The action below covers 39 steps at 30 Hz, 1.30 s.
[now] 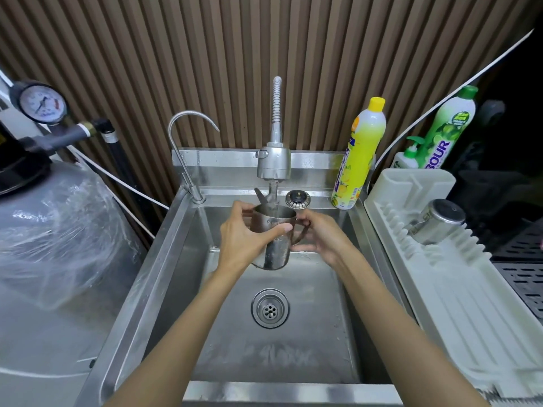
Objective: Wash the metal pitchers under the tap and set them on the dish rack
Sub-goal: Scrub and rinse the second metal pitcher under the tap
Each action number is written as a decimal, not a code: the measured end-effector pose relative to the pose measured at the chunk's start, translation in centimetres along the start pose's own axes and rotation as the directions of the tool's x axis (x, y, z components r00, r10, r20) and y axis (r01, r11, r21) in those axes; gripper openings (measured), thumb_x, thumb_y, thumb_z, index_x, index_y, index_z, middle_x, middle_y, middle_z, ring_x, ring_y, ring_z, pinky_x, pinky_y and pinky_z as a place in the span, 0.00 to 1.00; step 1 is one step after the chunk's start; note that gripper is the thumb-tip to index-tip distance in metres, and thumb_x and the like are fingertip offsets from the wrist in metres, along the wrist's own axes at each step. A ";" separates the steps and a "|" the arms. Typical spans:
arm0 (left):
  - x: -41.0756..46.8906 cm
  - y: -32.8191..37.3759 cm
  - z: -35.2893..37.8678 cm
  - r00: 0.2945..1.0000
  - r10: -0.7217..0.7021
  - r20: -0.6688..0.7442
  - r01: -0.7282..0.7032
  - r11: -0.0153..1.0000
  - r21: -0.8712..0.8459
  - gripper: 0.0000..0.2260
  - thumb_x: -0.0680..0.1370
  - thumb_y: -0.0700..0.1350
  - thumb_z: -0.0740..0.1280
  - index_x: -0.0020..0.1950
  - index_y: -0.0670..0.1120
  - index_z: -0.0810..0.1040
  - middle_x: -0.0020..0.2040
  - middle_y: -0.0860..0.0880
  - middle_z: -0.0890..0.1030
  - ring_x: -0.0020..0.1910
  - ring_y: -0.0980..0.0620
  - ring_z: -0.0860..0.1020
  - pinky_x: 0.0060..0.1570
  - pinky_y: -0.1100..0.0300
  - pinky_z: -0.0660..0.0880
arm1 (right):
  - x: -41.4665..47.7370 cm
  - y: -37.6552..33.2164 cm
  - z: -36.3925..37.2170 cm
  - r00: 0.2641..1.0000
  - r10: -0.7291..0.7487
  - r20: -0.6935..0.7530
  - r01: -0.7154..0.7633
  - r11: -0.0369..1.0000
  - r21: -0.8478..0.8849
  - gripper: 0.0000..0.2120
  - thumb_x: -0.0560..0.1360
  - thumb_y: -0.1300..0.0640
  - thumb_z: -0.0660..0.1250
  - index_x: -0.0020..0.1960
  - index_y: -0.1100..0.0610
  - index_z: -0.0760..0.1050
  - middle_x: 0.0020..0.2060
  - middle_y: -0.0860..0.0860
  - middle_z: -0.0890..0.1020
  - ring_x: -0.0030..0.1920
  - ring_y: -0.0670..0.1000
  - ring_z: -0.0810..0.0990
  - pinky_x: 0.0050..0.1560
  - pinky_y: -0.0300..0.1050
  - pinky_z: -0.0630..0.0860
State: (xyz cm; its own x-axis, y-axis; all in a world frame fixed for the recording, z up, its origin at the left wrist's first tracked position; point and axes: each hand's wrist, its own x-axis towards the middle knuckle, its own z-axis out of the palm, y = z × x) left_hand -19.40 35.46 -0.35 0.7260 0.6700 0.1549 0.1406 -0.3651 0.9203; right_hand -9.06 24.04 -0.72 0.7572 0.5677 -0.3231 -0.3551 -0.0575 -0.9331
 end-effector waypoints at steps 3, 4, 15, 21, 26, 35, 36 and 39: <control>-0.1 -1.0 0.9 0.992 -0.120 0.039 0.125 0.980 -0.155 0.30 0.49 0.60 0.78 0.44 0.52 0.70 0.46 0.50 0.81 0.48 0.54 0.81 0.53 0.53 0.78 | 0.3 -1.6 -0.4 0.993 -0.053 -0.106 0.032 0.982 -0.188 0.07 0.74 0.58 0.65 0.37 0.56 0.73 0.35 0.50 0.80 0.37 0.52 0.80 0.37 0.50 0.80; -0.1 -1.4 1.3 0.988 -0.139 0.065 0.149 0.970 -0.194 0.31 0.48 0.60 0.78 0.44 0.52 0.70 0.46 0.49 0.81 0.47 0.52 0.81 0.54 0.51 0.78 | 0.4 -2.1 -0.5 0.986 -0.104 -0.127 0.070 0.966 -0.250 0.10 0.73 0.58 0.67 0.34 0.55 0.71 0.34 0.51 0.79 0.37 0.52 0.79 0.38 0.49 0.78; 1.2 -0.2 3.8 0.990 -0.016 -0.140 -0.026 0.956 -0.294 0.32 0.60 0.38 0.79 0.54 0.51 0.64 0.57 0.48 0.75 0.54 0.52 0.77 0.55 0.68 0.71 | 2.1 -5.4 -0.2 0.936 -0.347 0.066 0.353 0.924 -0.145 0.14 0.73 0.69 0.61 0.32 0.58 0.64 0.45 0.53 0.84 0.44 0.44 0.80 0.42 0.38 0.76; 1.5 1.0 1.6 0.950 0.287 -0.125 -0.278 0.957 0.082 0.29 0.65 0.37 0.76 0.61 0.40 0.66 0.57 0.50 0.73 0.54 0.53 0.74 0.52 0.79 0.65 | 3.4 -1.8 0.7 0.967 -0.160 0.200 0.042 0.870 0.491 0.14 0.74 0.70 0.53 0.32 0.58 0.63 0.34 0.49 0.83 0.37 0.45 0.75 0.37 0.40 0.78; 0.7 0.8 0.2 0.965 0.261 -0.007 -0.253 0.940 0.229 0.34 0.62 0.47 0.79 0.62 0.44 0.67 0.61 0.50 0.75 0.60 0.50 0.74 0.59 0.60 0.70 | 3.4 1.4 1.6 0.983 -0.021 0.182 -0.076 0.856 0.511 0.07 0.75 0.63 0.56 0.40 0.57 0.69 0.32 0.50 0.73 0.34 0.48 0.77 0.32 0.39 0.77; -0.3 -0.4 1.6 0.990 -0.089 -0.106 0.094 0.995 0.035 0.27 0.59 0.56 0.79 0.49 0.48 0.70 0.45 0.52 0.78 0.47 0.54 0.77 0.49 0.63 0.73 | 1.7 -0.9 -0.7 0.993 0.107 0.050 -0.103 0.992 -0.075 0.13 0.75 0.60 0.60 0.32 0.55 0.66 0.32 0.51 0.75 0.29 0.47 0.79 0.34 0.52 0.80; -0.3 -0.8 1.9 0.984 -0.162 -0.072 0.157 0.986 -0.064 0.25 0.60 0.53 0.79 0.48 0.48 0.70 0.45 0.52 0.79 0.47 0.54 0.79 0.50 0.62 0.74 | 1.5 -1.6 -0.8 0.995 0.095 0.001 -0.094 0.987 -0.132 0.12 0.74 0.61 0.61 0.32 0.55 0.69 0.32 0.50 0.75 0.31 0.48 0.79 0.33 0.51 0.80; -0.2 -1.5 3.0 0.959 -0.262 0.107 0.283 0.875 -0.392 0.22 0.65 0.40 0.77 0.52 0.46 0.69 0.53 0.45 0.80 0.47 0.56 0.80 0.50 0.65 0.76 | 1.2 -3.1 -1.1 0.994 -0.035 -0.100 0.005 0.960 -0.279 0.09 0.73 0.60 0.64 0.34 0.56 0.74 0.32 0.50 0.79 0.36 0.49 0.80 0.30 0.44 0.76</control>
State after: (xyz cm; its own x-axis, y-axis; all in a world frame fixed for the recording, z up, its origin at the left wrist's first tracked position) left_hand -17.77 33.90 -2.84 0.7313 0.6693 -0.1312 0.0646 0.1235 0.9902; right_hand -6.39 23.97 1.62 0.8199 0.4846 -0.3048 -0.1837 -0.2815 -0.9418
